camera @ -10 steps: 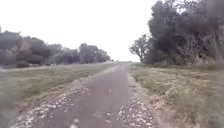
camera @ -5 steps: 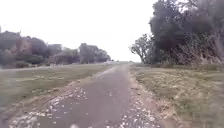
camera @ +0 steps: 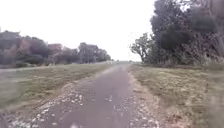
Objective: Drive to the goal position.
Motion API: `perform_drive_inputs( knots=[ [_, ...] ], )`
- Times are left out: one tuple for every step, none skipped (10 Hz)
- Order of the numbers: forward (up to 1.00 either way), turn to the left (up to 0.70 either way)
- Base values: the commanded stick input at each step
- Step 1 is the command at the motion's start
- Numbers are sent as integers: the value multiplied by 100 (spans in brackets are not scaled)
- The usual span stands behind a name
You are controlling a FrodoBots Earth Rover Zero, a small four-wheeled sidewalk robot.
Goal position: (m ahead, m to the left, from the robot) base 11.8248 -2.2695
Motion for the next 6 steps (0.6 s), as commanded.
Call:
perform_drive_inputs(
  knots=[
    [60,1],
    [60,1],
    [60,1],
    [60,1],
    [60,1],
    [60,1]
  ],
)
